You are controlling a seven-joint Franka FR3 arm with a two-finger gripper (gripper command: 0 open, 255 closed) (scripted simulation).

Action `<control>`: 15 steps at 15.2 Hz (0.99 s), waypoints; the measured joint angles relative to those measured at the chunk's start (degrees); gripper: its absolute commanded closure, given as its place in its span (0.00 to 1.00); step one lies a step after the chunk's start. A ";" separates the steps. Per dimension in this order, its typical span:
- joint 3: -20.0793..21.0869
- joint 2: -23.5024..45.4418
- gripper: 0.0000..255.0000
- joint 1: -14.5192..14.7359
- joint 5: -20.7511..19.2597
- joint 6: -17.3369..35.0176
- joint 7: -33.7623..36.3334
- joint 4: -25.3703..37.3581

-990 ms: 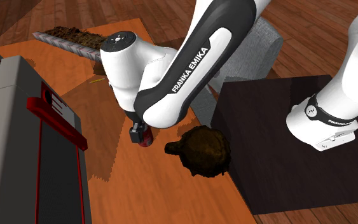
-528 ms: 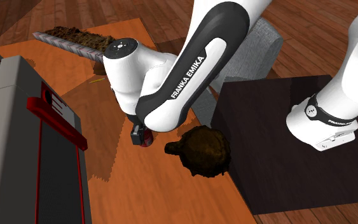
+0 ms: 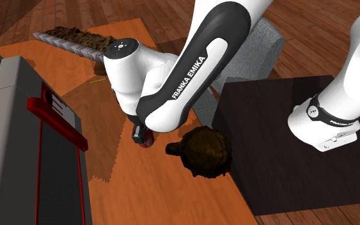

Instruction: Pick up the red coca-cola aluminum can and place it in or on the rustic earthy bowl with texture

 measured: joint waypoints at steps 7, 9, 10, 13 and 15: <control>-0.09 -0.70 1.00 0.08 -0.10 -0.66 0.09 -0.10; -0.24 -1.99 1.00 0.35 -0.29 -1.70 0.41 -0.34; -0.32 -2.50 1.00 0.35 -0.37 -2.29 0.42 -0.24; -0.58 -4.71 1.00 0.40 -0.64 -3.96 0.48 -0.80; -0.71 -5.92 1.00 0.50 -0.81 -4.96 0.62 -0.99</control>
